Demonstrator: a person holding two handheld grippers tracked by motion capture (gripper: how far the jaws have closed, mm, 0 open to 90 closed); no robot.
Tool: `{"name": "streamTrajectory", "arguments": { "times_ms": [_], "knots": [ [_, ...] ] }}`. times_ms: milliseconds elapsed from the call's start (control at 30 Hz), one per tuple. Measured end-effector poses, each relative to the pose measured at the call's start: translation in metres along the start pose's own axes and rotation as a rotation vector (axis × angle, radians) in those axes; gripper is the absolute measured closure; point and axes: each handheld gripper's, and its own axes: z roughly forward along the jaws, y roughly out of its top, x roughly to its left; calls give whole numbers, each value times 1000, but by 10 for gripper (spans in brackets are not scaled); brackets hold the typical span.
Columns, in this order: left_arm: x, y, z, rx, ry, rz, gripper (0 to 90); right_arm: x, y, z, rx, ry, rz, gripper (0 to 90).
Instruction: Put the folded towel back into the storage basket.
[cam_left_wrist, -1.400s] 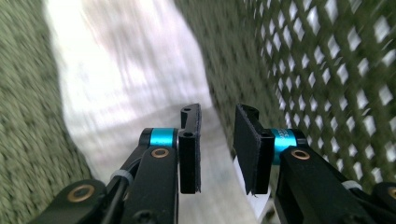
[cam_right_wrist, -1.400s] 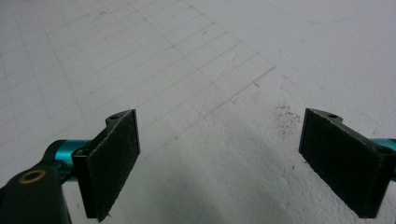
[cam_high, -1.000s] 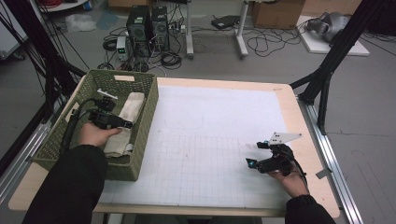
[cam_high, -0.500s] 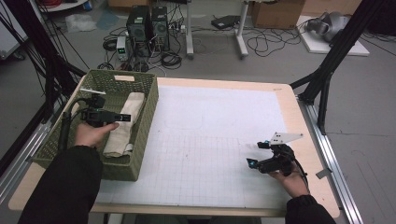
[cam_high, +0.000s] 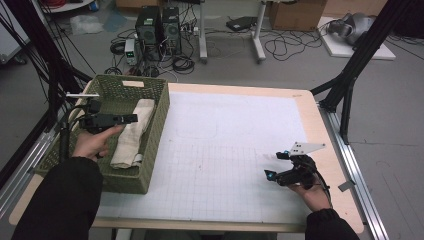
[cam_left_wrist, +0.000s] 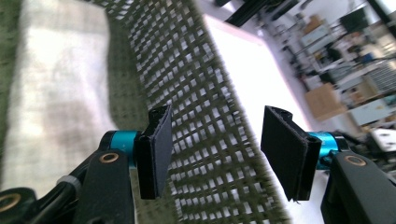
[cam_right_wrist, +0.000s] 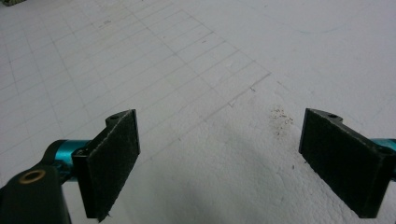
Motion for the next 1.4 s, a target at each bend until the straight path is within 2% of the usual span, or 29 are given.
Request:
{"name": "streamTrajectory", "arguments": {
  "times_ms": [67, 133, 200, 300, 367, 500, 767, 1100, 1400],
  "knots": [
    [1, 1, -2, -17, -36, -19, 428, 0, 0, 0, -6, -2, -4, 115],
    [1, 1, -3, -25, -46, -24, 427, 0, 0, -1, -5, -1, -1, 115],
    [1, 2, -5, -35, -76, -34, 423, 0, 0, -1, -4, 0, -2, 115],
    [1, 2, -6, -50, -100, -44, 421, 1, 0, -1, -7, 0, -3, 115],
    [0, 3, -6, -53, -102, -44, 415, 0, 0, -1, -9, 2, -2, 115],
    [0, 4, -8, -78, -142, -53, 399, 0, 0, -1, -8, 1, -6, 115],
    [-5, 4, -11, -78, -148, -49, 383, 1, 1, 0, -5, 2, -9, 115],
    [-22, 7, -10, -77, -140, -16, 371, 0, 2, 1, -3, 2, -13, 115],
    [-39, 7, 0, -79, -157, 13, 366, 1, 3, 0, -8, 2, -16, 115]
  ]
}}
